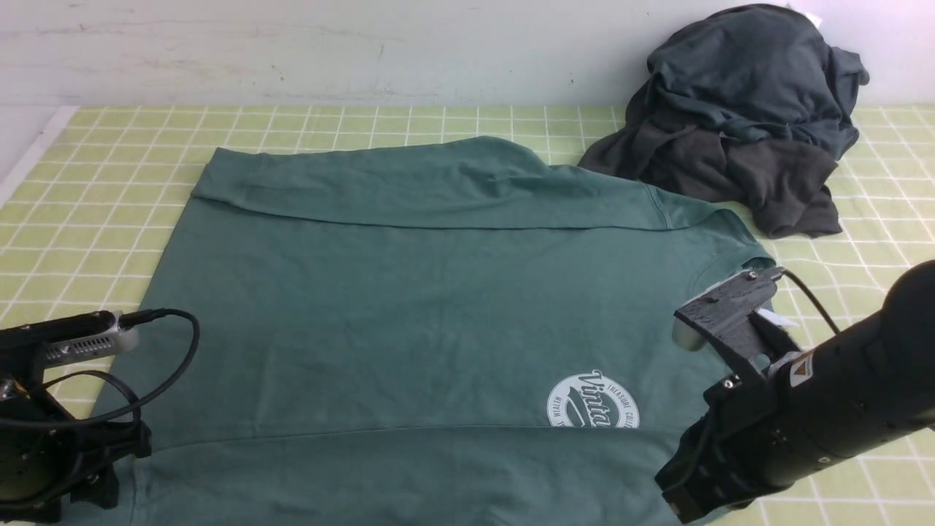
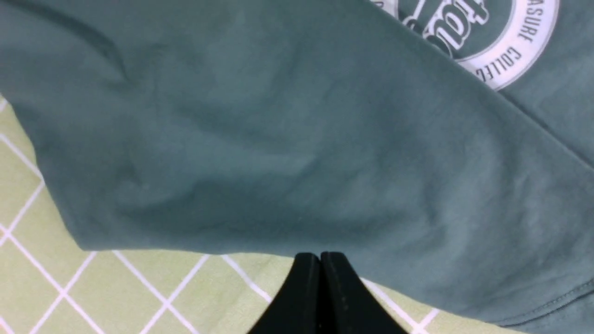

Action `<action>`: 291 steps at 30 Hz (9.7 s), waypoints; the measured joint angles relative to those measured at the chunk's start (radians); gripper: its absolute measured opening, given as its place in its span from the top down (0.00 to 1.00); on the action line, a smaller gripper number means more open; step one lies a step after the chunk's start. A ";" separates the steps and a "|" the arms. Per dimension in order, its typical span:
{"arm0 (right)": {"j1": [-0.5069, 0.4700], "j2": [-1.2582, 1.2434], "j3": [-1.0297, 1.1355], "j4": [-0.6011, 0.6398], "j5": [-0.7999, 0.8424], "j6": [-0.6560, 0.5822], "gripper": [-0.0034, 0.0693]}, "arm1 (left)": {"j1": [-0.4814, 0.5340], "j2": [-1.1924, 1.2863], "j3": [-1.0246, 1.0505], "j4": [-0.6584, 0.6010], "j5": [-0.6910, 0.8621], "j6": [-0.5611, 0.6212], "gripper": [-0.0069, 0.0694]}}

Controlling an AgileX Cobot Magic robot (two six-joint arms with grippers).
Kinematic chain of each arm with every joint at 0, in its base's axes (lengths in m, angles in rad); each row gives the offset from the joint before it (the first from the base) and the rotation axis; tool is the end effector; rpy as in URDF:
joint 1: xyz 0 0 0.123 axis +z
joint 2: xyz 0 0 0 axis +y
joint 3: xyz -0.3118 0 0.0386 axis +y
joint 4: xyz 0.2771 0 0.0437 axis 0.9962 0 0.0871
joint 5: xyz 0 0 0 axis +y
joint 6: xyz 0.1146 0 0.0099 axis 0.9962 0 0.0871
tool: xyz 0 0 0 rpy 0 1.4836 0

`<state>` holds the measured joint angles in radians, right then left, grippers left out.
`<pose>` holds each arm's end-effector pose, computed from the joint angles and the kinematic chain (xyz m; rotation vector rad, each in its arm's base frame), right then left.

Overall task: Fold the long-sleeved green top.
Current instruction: Use the left arm to clamp the cuff closest to it, then use the left arm to drag and place the cuff at the centered position on the left edge of the fabric, then use the left arm to clamp the cuff farthest from it, then use the left arm to drag and drop the cuff onto the cuff closest to the left arm, then use both arms simultaneously to clamp the lower edge of the clothing fabric

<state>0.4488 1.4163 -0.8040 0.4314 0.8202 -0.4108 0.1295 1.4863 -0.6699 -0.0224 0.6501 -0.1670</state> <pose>0.2293 0.1495 0.2081 -0.8498 2.7547 0.5124 0.2536 0.0315 0.1520 -0.4599 2.9142 -0.0278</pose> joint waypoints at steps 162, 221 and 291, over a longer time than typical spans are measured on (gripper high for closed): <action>0.000 0.137 -0.001 0.192 -0.046 -0.213 0.97 | -0.084 0.993 -1.455 0.198 -0.117 -0.062 0.57; 0.000 0.080 -0.009 0.154 0.070 -0.218 0.97 | -0.193 0.333 -0.572 0.319 0.343 0.029 0.77; 0.000 -0.125 -0.031 0.211 0.223 -0.355 0.97 | -0.278 -0.031 0.147 0.466 -0.015 0.946 0.70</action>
<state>0.4488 1.2917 -0.8354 0.6428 1.0430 -0.7654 -0.1488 1.4551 -0.5227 0.4437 0.6350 0.7794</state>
